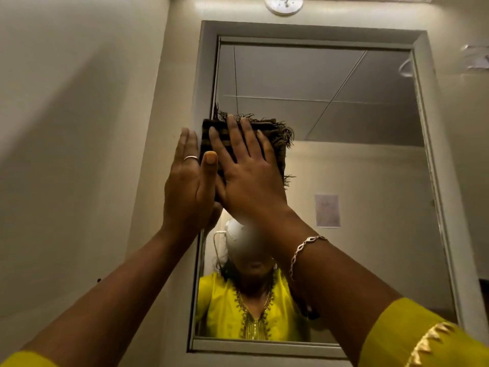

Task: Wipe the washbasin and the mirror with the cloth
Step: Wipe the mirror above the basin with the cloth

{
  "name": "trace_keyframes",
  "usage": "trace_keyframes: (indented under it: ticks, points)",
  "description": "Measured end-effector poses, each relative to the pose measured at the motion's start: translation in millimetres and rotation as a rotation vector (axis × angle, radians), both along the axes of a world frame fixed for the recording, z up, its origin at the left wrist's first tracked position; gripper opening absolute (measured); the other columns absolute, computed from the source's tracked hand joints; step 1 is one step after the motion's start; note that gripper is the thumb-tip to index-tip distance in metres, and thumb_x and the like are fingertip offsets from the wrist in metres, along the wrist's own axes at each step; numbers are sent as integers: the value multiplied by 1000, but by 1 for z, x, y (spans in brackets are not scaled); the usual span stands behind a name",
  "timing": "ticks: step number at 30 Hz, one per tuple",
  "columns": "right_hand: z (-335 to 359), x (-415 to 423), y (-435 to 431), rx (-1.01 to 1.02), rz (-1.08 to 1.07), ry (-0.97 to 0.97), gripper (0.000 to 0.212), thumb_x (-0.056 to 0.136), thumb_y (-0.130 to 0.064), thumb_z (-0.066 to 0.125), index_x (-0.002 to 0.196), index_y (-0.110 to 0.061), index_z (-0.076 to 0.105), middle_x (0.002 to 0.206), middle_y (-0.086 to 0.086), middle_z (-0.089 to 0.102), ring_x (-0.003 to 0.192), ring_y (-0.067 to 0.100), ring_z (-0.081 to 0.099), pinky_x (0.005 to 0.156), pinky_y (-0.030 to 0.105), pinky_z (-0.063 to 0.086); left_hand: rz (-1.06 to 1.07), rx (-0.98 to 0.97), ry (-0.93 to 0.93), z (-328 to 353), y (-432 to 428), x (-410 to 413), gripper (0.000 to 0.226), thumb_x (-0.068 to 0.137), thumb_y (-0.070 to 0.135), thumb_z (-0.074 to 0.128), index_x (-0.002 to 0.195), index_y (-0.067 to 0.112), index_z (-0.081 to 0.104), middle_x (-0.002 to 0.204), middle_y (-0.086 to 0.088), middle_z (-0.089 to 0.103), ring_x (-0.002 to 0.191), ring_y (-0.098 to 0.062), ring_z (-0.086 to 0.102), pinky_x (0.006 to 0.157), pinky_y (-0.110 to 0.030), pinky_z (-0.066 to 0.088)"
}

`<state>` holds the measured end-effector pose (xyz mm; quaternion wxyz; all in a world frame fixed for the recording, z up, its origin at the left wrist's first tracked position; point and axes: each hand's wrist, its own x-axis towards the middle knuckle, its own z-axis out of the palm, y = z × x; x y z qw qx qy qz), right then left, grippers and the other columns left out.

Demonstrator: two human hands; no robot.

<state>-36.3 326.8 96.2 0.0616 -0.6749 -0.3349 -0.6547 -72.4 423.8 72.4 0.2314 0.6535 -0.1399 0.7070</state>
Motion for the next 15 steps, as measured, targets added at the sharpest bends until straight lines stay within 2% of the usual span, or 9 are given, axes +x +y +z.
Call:
trace_keyframes:
  ticks: [1,4,5,7,10,15]
  points:
    - [-1,1,-3,-15,7,-21,66,87,-49,7,147,-23,13,156,11,8,144,28,2,112,38,-8,12,2,1,0,0,0,108,71,81,-1,141,2,23,152,-15,22,141,-23,20,109,-15,17]
    - [-5,7,-14,-68,29,-60,63,90,-51,16,146,-23,21,155,11,16,144,28,9,113,38,-2,48,-2,-2,1,1,1,107,72,80,-2,141,1,23,152,-16,21,141,-23,20,101,4,9]
    - [-7,9,-19,-78,34,-70,63,90,-52,19,145,-23,22,155,11,17,144,28,10,113,37,-1,61,-3,-5,1,0,1,107,72,80,-2,141,1,23,152,-16,21,141,-23,19,99,5,8]
    - [-10,14,-30,-75,36,-93,62,90,-53,24,145,-23,24,154,11,21,143,28,14,113,37,0,86,-1,-13,1,-1,-1,108,72,80,-4,141,1,22,152,-17,22,141,-23,19,103,-1,10]
    - [-14,20,-52,-52,13,-98,62,90,-54,25,144,-23,26,153,10,23,143,27,15,112,36,1,108,15,1,0,-7,-5,118,65,85,-5,140,-2,22,151,-19,22,141,-26,20,108,-21,17]
    - [-18,33,-97,0,-34,-61,62,91,-55,23,145,-25,23,154,8,20,143,24,13,113,32,2,116,20,14,-1,-7,-5,121,63,88,-2,140,-2,23,151,-18,21,141,-26,19,107,-22,16]
